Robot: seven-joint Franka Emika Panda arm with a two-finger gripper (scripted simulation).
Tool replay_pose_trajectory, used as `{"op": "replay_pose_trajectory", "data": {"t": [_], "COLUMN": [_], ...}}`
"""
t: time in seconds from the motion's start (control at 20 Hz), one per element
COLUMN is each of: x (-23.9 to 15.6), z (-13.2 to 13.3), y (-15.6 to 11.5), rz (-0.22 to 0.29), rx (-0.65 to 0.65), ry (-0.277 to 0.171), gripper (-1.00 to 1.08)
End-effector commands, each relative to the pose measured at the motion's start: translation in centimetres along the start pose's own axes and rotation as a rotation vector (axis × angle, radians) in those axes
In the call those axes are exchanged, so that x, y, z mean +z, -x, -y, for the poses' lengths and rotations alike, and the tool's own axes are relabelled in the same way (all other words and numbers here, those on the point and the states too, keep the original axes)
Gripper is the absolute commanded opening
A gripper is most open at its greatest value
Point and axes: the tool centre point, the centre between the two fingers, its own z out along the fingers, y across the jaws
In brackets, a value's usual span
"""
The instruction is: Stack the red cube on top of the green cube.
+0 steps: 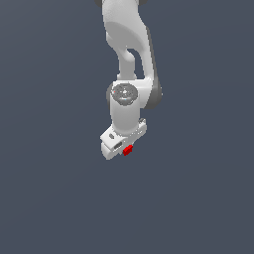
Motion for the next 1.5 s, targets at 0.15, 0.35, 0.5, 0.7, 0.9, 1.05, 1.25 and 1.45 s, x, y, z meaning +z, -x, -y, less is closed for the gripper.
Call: {"op": "replay_pose_trajectory", "data": {"t": [0.15, 0.35, 0.5, 0.7, 0.9, 1.05, 1.25, 1.45], "x": [0.7, 1.8, 2.9, 4.2, 5.1, 5.5, 5.5, 5.5], "z": [-0.3, -0.8, -1.3, -2.0, -2.4, -2.6, -2.8, -2.8], "y": [1.7, 4.1, 6.5, 9.4, 11.4, 12.1, 12.1, 12.1], "rz": [0.000, 0.000, 0.000, 0.000, 0.000, 0.000, 0.000, 0.000], "rx": [0.001, 0.001, 0.001, 0.001, 0.001, 0.001, 0.001, 0.001], "ry": [0.000, 0.000, 0.000, 0.000, 0.000, 0.000, 0.000, 0.000], "gripper": [-1.00, -1.00, -1.00, -1.00, -1.00, -1.00, -1.00, 1.00]}}
